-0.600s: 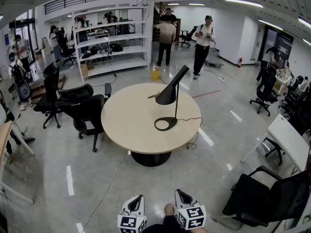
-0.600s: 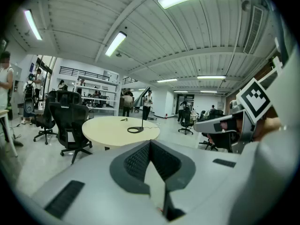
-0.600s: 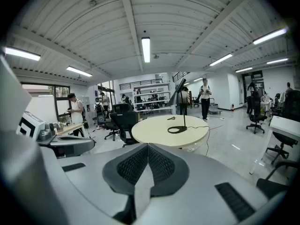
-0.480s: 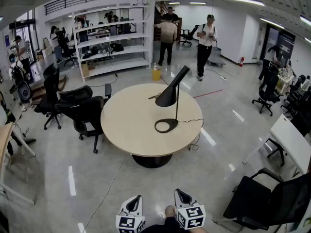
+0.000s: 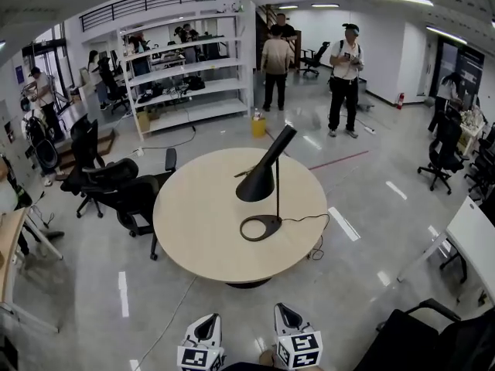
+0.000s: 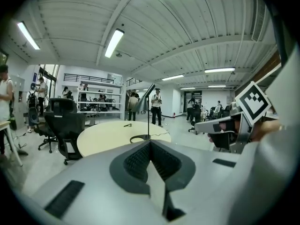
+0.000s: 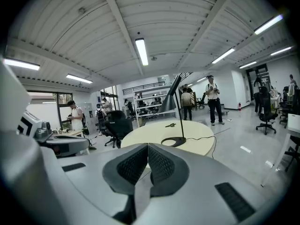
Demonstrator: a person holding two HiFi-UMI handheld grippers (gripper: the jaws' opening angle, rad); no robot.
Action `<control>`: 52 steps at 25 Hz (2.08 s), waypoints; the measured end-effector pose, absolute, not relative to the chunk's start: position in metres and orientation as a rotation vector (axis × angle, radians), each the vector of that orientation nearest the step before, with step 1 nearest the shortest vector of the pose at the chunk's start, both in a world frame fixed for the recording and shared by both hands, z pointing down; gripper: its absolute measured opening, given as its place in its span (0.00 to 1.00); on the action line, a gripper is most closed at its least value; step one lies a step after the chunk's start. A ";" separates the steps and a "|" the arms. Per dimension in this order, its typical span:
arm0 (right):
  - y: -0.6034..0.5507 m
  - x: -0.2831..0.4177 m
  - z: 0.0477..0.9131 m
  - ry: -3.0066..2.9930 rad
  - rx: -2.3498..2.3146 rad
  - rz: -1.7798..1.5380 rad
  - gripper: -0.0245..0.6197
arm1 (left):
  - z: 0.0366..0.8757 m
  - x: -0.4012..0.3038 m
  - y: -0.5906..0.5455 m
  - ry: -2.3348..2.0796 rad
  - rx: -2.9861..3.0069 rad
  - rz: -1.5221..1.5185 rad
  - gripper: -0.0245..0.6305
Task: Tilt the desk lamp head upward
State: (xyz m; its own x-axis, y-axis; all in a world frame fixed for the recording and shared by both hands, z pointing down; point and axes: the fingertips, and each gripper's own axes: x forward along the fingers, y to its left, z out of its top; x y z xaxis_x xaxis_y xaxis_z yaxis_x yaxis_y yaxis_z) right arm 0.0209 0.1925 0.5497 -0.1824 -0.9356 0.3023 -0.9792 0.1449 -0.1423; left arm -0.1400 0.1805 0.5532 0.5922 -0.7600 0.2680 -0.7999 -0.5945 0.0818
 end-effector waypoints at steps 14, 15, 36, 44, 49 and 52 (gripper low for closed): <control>0.100 0.149 0.548 -2.245 1.978 0.482 0.06 | 0.544 -0.025 0.082 -1.284 2.628 0.303 0.11; 0.093 0.153 0.550 -2.243 1.982 0.481 0.06 | 0.544 -0.021 0.073 -1.274 2.625 0.301 0.11; -0.156 0.158 0.505 -2.051 2.137 0.371 0.06 | 0.531 -0.028 -0.212 -1.085 2.606 0.160 0.11; -0.208 0.174 0.459 -2.015 2.229 0.237 0.06 | 0.527 -0.017 -0.261 -0.892 2.644 0.121 0.11; -0.234 0.192 0.407 -2.035 2.227 0.084 0.06 | 0.535 -0.004 -0.276 -0.741 2.586 0.074 0.11; -0.252 0.205 0.374 -2.096 2.176 -0.008 0.06 | 0.538 0.008 -0.282 -0.708 2.532 0.060 0.15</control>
State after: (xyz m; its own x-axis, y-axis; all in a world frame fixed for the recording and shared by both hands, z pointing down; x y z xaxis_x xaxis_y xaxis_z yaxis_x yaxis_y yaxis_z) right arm 0.2049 -0.2521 0.3736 0.0408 -0.9960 0.0790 -0.9954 -0.0337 0.0899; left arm 0.0081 -0.2823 0.5377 0.8632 -0.4742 0.1732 -0.4966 -0.7361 0.4599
